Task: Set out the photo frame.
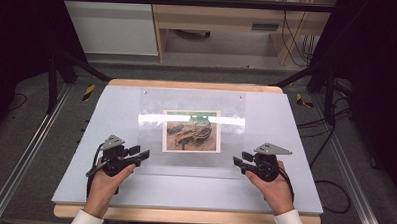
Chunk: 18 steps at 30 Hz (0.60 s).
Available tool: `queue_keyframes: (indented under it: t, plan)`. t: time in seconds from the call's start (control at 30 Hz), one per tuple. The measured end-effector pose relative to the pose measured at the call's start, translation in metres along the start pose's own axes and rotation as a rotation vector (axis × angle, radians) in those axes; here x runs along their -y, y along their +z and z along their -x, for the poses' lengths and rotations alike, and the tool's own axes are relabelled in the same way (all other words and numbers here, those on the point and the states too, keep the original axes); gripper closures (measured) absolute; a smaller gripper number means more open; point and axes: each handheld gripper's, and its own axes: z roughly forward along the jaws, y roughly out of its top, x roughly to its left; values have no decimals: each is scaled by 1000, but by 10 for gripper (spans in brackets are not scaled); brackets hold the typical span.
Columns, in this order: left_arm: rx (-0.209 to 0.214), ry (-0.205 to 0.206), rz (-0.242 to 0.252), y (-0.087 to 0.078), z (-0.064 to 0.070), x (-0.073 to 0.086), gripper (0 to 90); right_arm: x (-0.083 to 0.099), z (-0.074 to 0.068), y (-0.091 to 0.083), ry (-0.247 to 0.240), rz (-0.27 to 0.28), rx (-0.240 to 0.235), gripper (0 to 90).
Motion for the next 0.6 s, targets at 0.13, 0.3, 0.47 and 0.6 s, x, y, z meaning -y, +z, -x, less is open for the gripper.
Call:
queue_keyframes:
  t: [0.13, 0.3, 0.47, 0.6]
  plan:
    - [-6, 5, -5, -2, 1, 2, 535, 2, -1, -2, 0, 3, 0, 608]
    - [-10, 3, -5, -5, 3, 4, 552, 4, -2, -4, 2, 2, 0, 632]
    - [-17, 6, -9, -6, 4, 5, 565, 6, -2, -6, -4, -4, 1, 652]
    - [-20, 12, -12, -8, 5, 7, 575, 7, -3, -7, -10, -9, 2, 663]
